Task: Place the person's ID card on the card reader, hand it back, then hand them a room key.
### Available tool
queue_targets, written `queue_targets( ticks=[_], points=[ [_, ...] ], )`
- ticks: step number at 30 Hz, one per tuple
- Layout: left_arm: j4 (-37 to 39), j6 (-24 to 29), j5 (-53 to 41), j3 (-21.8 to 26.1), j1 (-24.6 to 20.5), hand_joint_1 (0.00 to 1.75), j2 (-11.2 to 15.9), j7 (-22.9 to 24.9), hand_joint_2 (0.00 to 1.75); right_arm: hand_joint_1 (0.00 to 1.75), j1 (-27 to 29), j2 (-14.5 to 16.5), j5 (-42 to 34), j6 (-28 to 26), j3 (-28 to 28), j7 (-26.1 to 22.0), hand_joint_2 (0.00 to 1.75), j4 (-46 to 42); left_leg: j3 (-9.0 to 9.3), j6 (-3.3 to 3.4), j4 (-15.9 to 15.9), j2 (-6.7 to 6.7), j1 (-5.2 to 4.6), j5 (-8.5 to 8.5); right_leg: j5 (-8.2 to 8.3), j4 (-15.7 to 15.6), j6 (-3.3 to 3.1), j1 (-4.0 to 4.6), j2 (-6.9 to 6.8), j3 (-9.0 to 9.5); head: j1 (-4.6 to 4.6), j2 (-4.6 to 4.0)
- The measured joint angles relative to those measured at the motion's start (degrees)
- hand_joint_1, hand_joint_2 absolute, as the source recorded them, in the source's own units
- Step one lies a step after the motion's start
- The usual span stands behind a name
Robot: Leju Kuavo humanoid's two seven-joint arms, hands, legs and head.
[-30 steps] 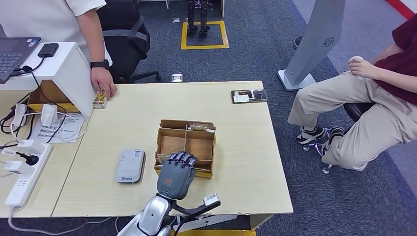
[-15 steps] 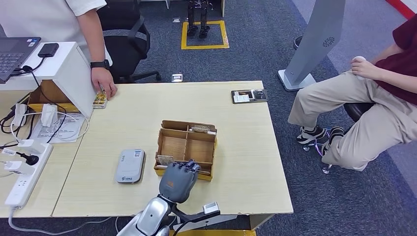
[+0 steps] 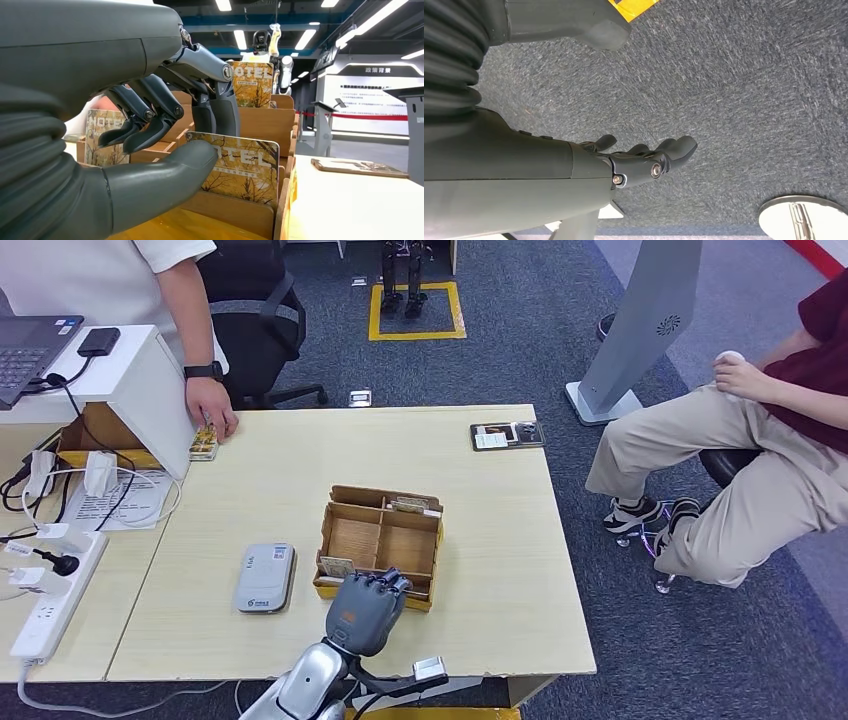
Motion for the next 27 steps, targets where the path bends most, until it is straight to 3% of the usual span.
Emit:
queue_targets(
  ticks=[9, 15, 22, 27],
  points=[
    [-1.2, 0.0, 0.2, 0.3, 1.2, 1.75, 0.0, -2.4, 1.75, 0.0, 0.0, 0.0, -0.4, 0.0, 0.1, 0.1, 1.75, 0.0, -0.01, 0.0, 0.0, -0.01, 0.0, 0.0, 0.0, 0.0, 0.0, 0.0, -0.01, 0.01, 0.02, 0.0],
    [-8.4, 0.1, -2.3, 3.0, 4.9, 1.75, -0.5, -4.8, 1.75, 0.0, 0.1, 0.0, -0.2, 0.0, 0.1, 0.5, 1.75, 0.0, -0.02, 0.0, 0.0, -0.01, -0.01, 0.0, -0.01, 0.0, 0.0, 0.0, -0.01, -0.01, 0.01, 0.0],
    [-22.6, 0.1, 0.0, 12.8, 10.5, 1.75, -5.3, -17.1, 1.75, 0.0, 0.3, 0.5, 0.5, 0.0, 0.1, 0.5, 1.75, -0.4, 0.0, 0.0, 0.0, 0.0, -0.01, -0.01, 0.0, 0.0, 0.0, 0.0, 0.0, -0.02, 0.04, 0.0],
    [-28.0, 0.0, 3.4, 18.8, 12.2, 1.75, -6.6, -23.3, 1.75, 0.0, 0.3, 0.9, 0.9, 0.0, 0.1, 0.5, 1.75, -0.8, 0.02, 0.0, 0.0, 0.01, 0.02, 0.0, 0.0, 0.0, 0.0, 0.01, 0.0, -0.01, 0.03, 0.0]
  ],
)
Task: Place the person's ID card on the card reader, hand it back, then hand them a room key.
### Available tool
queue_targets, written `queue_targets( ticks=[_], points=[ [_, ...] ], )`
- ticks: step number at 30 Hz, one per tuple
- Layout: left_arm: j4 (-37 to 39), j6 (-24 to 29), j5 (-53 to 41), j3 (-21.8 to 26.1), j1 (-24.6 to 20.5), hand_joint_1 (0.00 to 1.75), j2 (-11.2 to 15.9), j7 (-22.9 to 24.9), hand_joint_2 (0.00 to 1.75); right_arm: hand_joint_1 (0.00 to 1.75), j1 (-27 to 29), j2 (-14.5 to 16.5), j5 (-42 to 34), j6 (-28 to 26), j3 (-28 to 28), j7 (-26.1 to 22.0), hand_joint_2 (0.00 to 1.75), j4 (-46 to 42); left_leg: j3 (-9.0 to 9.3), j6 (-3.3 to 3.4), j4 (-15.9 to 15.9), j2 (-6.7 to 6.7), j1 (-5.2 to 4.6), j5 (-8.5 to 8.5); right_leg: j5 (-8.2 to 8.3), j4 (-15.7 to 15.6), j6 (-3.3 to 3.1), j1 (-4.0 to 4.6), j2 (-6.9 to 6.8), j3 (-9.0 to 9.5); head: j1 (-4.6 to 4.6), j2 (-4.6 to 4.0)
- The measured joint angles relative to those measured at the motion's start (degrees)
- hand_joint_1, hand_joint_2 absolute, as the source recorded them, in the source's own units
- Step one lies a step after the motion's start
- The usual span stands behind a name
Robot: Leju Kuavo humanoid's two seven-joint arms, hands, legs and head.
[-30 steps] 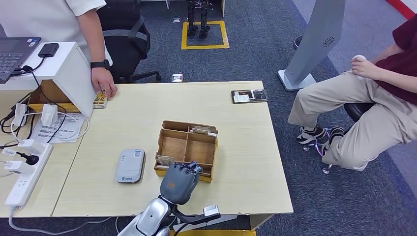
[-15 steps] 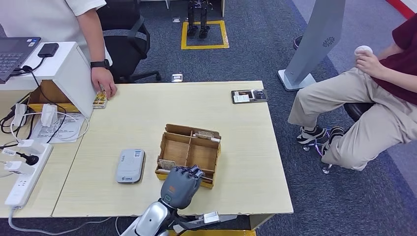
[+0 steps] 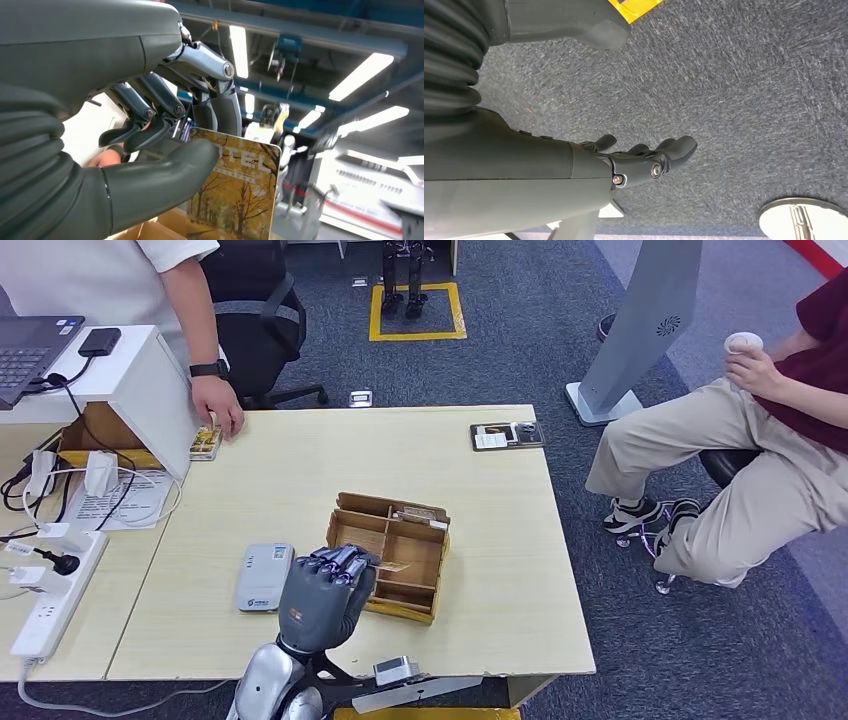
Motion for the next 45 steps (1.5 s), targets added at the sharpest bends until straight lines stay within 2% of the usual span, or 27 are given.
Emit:
queue_targets(
  ticks=[4, 10, 15, 21, 30, 34, 38, 45],
  points=[
    [-4.1, 0.0, 8.1, 4.4, 1.2, 1.75, -0.4, -5.3, 1.75, 0.0, 0.0, 0.2, 0.7, 0.0, -0.4, 0.1, 1.75, -0.4, 0.02, 0.0, 0.0, 0.01, 0.0, 0.0, 0.0, 0.0, -0.01, 0.01, 0.02, 0.0, -0.01, 0.0],
    [-7.4, 0.0, 14.2, 9.0, 2.3, 1.75, -0.7, -7.5, 1.75, 0.0, 0.0, 0.5, 1.7, 0.0, -1.2, 0.1, 1.75, -0.9, 0.0, 0.0, 0.0, 0.0, -0.01, 0.0, 0.0, 0.0, -0.01, 0.0, 0.01, 0.0, 0.0, 0.0],
    [-8.2, 0.0, 15.2, 10.6, 2.6, 1.75, -0.9, -7.5, 1.75, 0.0, 0.0, 0.7, 1.8, 0.0, -1.8, 0.1, 1.75, -1.2, 0.0, 0.0, 0.0, 0.01, -0.03, 0.0, 0.0, 0.0, 0.0, -0.02, 0.02, 0.0, 0.01, 0.0],
    [-8.8, 0.0, 15.7, 12.4, 2.6, 1.75, -1.0, -4.4, 1.75, 0.0, 0.0, 0.8, 2.0, 0.0, -2.1, 0.1, 1.75, -1.3, 0.02, 0.0, 0.0, 0.01, -0.02, 0.0, 0.0, 0.0, 0.0, -0.01, 0.03, -0.01, -0.01, 0.0],
    [-9.3, 0.0, 16.0, 13.9, 2.0, 1.75, -1.1, -3.2, 1.75, 0.0, 0.0, 0.9, 2.0, 0.0, -2.1, 0.1, 1.75, -1.6, 0.02, 0.0, 0.0, 0.01, -0.02, 0.0, 0.0, 0.0, 0.0, -0.01, 0.03, -0.01, -0.01, 0.0],
    [-9.2, 0.0, 16.9, 15.4, -0.2, 1.75, -1.1, 0.8, 1.75, 0.0, 0.0, 1.0, 2.0, 0.0, -2.1, 0.1, 1.75, -1.7, 0.02, 0.0, 0.0, 0.01, -0.02, 0.0, 0.01, 0.0, 0.0, -0.01, 0.03, -0.01, 0.0, 0.0],
    [-7.9, -0.1, 16.4, 18.5, -4.8, 1.75, -1.2, 3.5, 1.75, 0.0, -0.1, 1.1, 2.5, 0.0, -2.1, 0.1, 1.75, -1.7, 0.02, 0.0, 0.0, 0.0, -0.01, 0.05, 0.04, 0.0, 0.0, -0.01, 0.01, 0.0, -0.01, 0.0],
    [-2.8, -0.1, 18.0, 28.7, -12.7, 1.75, -2.3, 3.4, 1.75, 0.0, -0.1, 1.1, 2.7, 0.0, -2.1, 0.1, 1.75, -1.8, 0.02, -0.02, 0.0, 0.0, -0.01, 0.07, 0.06, 0.0, -0.01, 0.0, 0.03, 0.0, -0.01, 0.01]
  ],
)
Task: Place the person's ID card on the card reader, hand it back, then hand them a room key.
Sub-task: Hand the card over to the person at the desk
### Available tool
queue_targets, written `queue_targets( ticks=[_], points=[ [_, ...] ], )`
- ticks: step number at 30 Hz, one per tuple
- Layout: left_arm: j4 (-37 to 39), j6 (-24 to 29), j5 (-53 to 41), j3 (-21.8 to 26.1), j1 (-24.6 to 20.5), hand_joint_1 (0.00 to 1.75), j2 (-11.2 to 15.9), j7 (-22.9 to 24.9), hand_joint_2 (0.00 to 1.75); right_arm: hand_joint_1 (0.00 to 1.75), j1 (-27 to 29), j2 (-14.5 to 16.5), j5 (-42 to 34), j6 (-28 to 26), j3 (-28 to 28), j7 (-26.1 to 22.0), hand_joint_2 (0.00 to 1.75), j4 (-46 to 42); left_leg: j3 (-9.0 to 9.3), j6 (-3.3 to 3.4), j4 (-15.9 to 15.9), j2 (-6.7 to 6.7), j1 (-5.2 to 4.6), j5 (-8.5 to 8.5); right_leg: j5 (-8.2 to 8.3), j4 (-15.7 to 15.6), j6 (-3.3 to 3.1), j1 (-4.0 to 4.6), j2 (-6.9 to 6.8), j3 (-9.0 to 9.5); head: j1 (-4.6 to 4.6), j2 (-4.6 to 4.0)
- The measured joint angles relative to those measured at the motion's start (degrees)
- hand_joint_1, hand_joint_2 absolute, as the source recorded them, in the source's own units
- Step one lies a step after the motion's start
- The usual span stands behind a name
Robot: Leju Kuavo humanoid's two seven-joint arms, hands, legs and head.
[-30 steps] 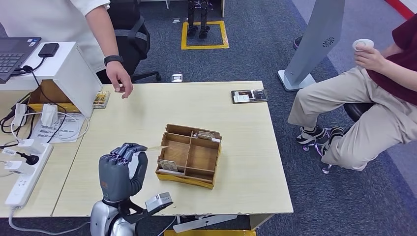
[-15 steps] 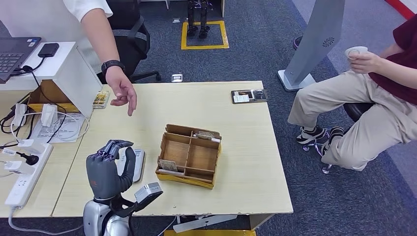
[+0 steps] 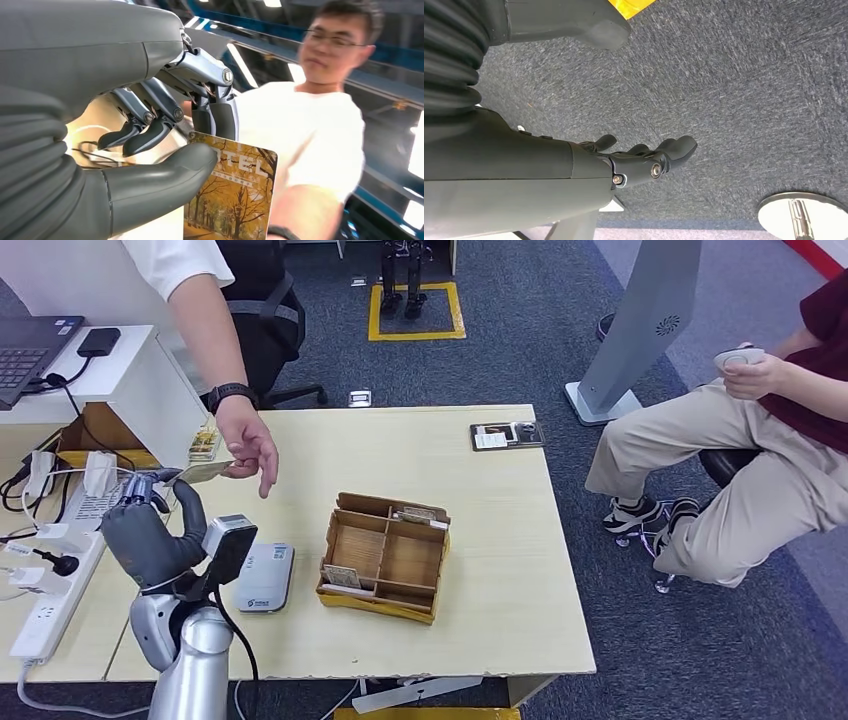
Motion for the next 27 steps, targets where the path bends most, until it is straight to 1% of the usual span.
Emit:
queue_targets(
  ticks=[7, 11, 15, 20, 21, 24, 25, 27],
  points=[
    [3.3, 0.0, 5.5, 9.1, -4.1, 1.75, -1.3, -3.0, 1.75, 0.0, -0.1, 0.0, 0.2, 0.0, 0.0, 0.3, 1.75, -0.2, -0.03, 0.0, 0.0, 0.0, -0.01, -0.01, -0.01, 0.0, 0.01, -0.01, 0.0, -0.01, 0.01, -0.01],
    [4.3, 0.0, 8.4, 12.7, -5.5, 1.72, -1.8, -4.8, 1.75, 0.0, -0.1, 0.0, 0.3, 0.0, 0.0, 0.5, 1.75, -0.4, -0.03, 0.0, 0.0, 0.0, -0.01, -0.01, -0.01, 0.0, 0.01, -0.01, 0.0, 0.0, 0.02, 0.0],
    [5.0, 0.0, 10.7, 14.4, -6.0, 1.1, -2.1, -5.6, 1.75, 0.0, -0.2, 0.0, 0.3, 0.0, 0.0, 0.5, 1.75, -0.6, -0.03, 0.0, 0.0, -0.01, -0.01, -0.01, -0.01, 0.0, 0.01, -0.01, 0.0, 0.0, 0.01, -0.01],
    [5.7, 0.0, 11.8, 15.1, -6.0, 1.1, -2.3, -6.1, 1.75, 0.0, -0.2, 0.0, 0.2, 0.0, 0.0, 0.5, 1.75, -0.8, -0.03, 0.0, 0.0, -0.01, -0.01, -0.01, -0.01, 0.0, 0.01, -0.01, 0.0, 0.0, 0.0, -0.01],
    [5.8, 0.0, 11.8, 15.3, -6.0, 0.88, -2.3, -6.1, 1.75, 0.0, -0.2, 0.0, 0.2, 0.0, 0.0, 0.5, 1.75, -0.8, -0.03, 0.0, 0.0, -0.01, -0.01, -0.01, -0.01, 0.0, 0.01, -0.01, 0.0, -0.01, 0.01, -0.01],
    [6.0, 0.0, 12.0, 15.6, -6.0, 0.05, -2.3, -6.2, 1.75, 0.0, -0.3, 0.0, 0.1, 0.0, 0.0, 0.5, 1.75, -0.8, -0.03, 0.0, 0.0, -0.01, -0.01, -0.01, -0.01, 0.0, 0.01, -0.01, 0.0, -0.01, 0.01, -0.01],
    [6.1, 0.0, 12.2, 15.7, -6.0, 0.0, -2.3, -6.2, 1.75, 0.0, -0.3, 0.0, 0.1, 0.0, 0.0, 0.5, 1.75, -0.9, -0.03, 0.0, 0.0, -0.01, -0.01, -0.01, -0.01, 0.0, 0.01, -0.01, 0.0, -0.01, 0.0, -0.01],
    [6.2, 0.0, 12.8, 15.8, -6.0, 0.0, -2.4, -6.5, 1.75, 0.0, -0.3, 0.1, 0.1, 0.0, 0.0, 0.6, 1.75, -0.9, -0.03, 0.0, 0.0, -0.01, -0.01, -0.01, -0.01, 0.0, 0.01, -0.01, -0.01, -0.01, 0.0, -0.01]
  ],
)
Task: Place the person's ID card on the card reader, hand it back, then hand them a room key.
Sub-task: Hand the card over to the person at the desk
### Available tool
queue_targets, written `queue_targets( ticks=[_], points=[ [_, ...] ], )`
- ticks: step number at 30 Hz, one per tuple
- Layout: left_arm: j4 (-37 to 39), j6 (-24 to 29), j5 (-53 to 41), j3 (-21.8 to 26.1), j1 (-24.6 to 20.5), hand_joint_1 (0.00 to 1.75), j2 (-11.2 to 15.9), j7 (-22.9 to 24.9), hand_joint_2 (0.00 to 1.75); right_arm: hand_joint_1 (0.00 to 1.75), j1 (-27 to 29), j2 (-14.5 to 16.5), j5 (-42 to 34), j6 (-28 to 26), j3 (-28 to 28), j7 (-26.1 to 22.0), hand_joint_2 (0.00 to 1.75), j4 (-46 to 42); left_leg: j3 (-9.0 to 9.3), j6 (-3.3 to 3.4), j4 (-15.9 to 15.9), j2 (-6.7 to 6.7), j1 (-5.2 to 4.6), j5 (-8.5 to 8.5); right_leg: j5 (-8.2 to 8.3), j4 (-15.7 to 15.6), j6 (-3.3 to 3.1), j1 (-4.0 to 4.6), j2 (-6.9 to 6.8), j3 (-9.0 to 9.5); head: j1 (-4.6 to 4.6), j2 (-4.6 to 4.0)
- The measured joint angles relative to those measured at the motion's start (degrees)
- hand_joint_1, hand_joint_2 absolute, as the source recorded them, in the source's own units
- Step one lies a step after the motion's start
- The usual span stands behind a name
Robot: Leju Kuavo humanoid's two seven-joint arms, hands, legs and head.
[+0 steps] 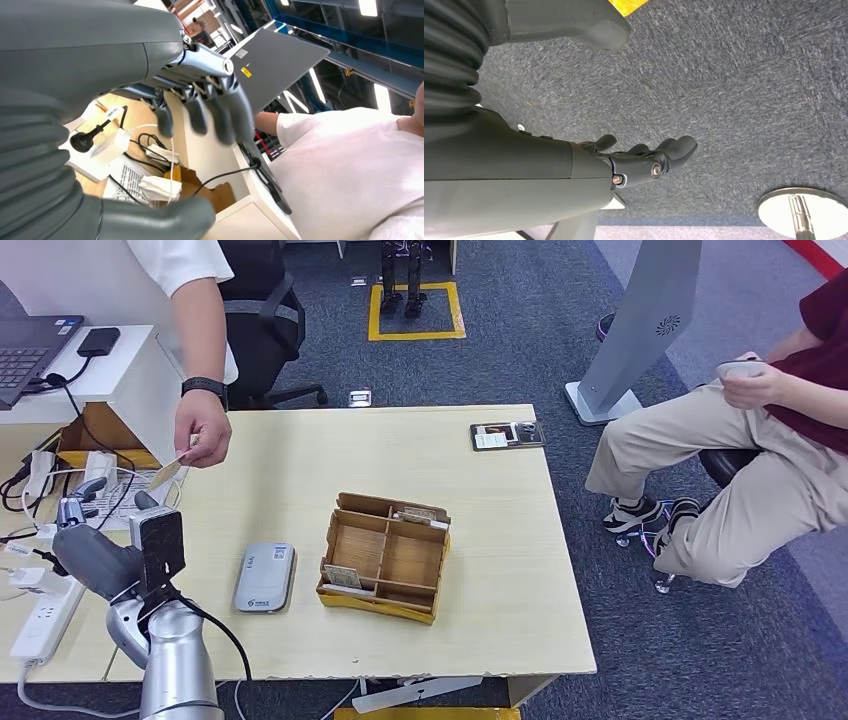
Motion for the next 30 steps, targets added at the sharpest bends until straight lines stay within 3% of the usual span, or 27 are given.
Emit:
queue_targets(
  ticks=[18, 22, 24, 28, 30],
  points=[
    [0.7, 0.0, 6.4, 1.3, 0.2, 0.0, -0.1, -4.4, 1.75, 0.0, -0.3, 0.4, 0.0, 0.0, 0.0, 0.3, 1.75, -0.7, 0.0, 0.0, 0.0, 0.0, 0.0, 0.0, 0.0, 0.0, 0.0, 0.0, -0.01, 0.0, 0.0, 0.0],
    [0.4, 0.0, 8.9, 1.5, 0.6, 0.0, -0.1, -5.1, 0.0, 0.0, -0.3, 0.4, -0.9, 0.0, 0.0, 0.2, 1.75, -0.8, 0.0, 0.0, 0.0, 0.0, 0.0, 0.0, 0.0, 0.0, 0.0, 0.0, -0.01, 0.01, 0.0, 0.0],
    [-0.6, 0.0, 10.9, 1.4, 1.0, 0.0, 0.0, -5.0, 0.0, 0.0, -0.2, 0.4, -1.7, 0.0, 0.0, 0.1, 1.75, -0.9, 0.0, 0.0, 0.0, 0.0, 0.0, 0.0, 0.0, 0.0, 0.0, 0.0, 0.0, 0.01, 0.0, 0.0],
    [-4.2, 0.0, 15.1, -0.3, 2.9, 0.0, 0.2, -4.1, 1.75, 0.0, 0.1, 0.4, -3.6, 0.0, -0.1, 0.4, 1.75, -1.4, -0.01, 0.0, 0.0, -0.01, 0.01, 0.0, 0.0, 0.0, 0.0, 0.01, -0.01, 0.0, 0.0, 0.0],
    [-6.1, 0.0, 16.7, -1.9, 3.9, 0.0, 0.5, -3.9, 1.75, 0.0, 0.2, 0.5, -4.3, 0.0, -0.1, 0.5, 1.75, -1.7, -0.03, 0.0, 0.0, -0.01, 0.01, 0.0, -0.01, 0.0, 0.0, 0.01, -0.02, 0.0, 0.01, 0.0]
  ],
)
